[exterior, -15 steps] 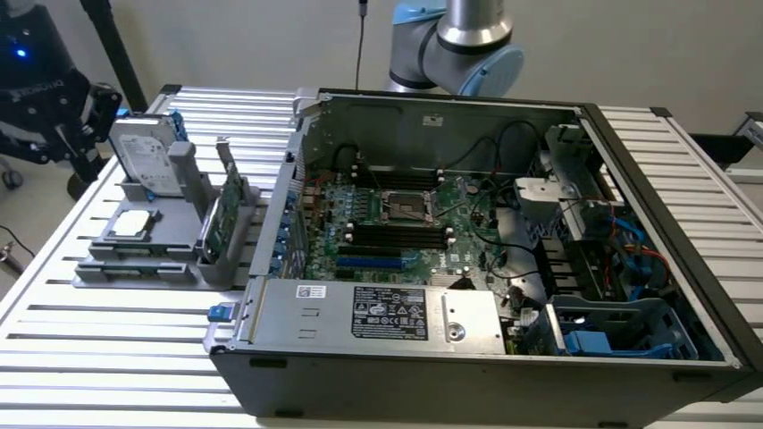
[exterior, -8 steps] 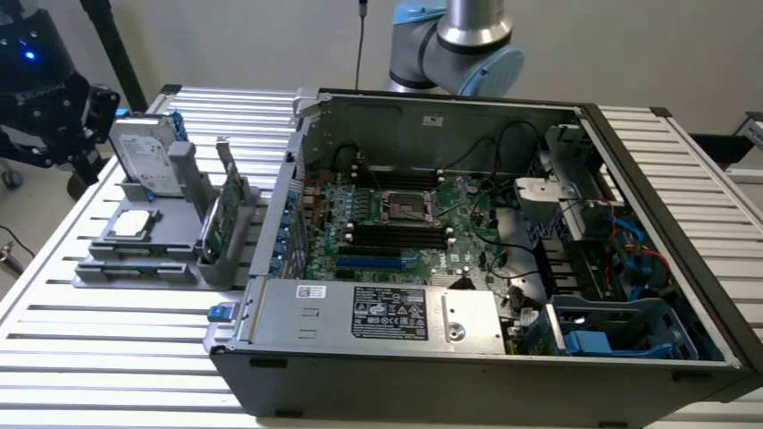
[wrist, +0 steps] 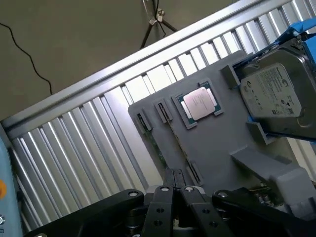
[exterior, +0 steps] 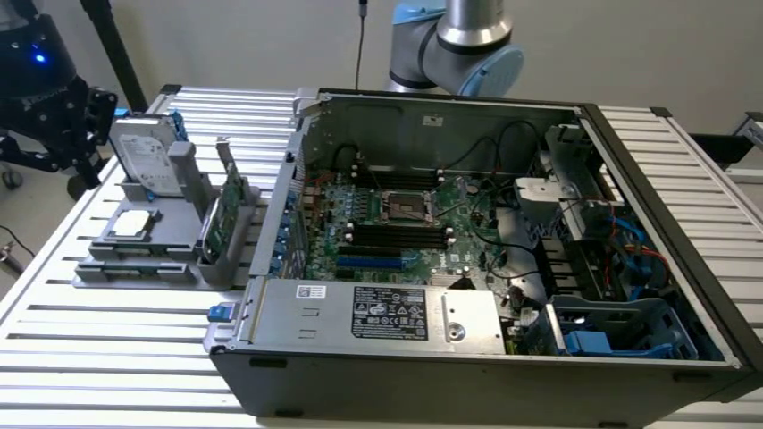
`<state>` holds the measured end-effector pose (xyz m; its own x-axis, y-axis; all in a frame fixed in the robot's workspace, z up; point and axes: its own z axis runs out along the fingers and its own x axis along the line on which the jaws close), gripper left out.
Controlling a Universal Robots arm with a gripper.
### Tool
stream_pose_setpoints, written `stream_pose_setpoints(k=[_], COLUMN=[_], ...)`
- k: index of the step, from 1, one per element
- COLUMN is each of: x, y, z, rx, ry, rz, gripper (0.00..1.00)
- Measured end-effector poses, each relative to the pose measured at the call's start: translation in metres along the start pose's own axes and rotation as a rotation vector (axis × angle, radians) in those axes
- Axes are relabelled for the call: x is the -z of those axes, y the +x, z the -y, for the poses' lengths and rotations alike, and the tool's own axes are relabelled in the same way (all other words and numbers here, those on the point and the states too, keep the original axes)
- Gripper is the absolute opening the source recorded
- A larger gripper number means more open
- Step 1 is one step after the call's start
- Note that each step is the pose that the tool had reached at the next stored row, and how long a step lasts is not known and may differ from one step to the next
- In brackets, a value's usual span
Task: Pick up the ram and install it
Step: 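Pick up the ram and move it above insertion slot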
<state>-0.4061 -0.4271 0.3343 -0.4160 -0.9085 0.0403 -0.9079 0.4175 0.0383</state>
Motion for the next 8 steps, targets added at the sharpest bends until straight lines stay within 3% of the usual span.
stream_pose_setpoints(k=[8], x=[-0.0057], y=[-0.0002], z=[0.0002], rx=[0.146], ry=[0.0058], rz=[-0.0057], gripper=[0.11])
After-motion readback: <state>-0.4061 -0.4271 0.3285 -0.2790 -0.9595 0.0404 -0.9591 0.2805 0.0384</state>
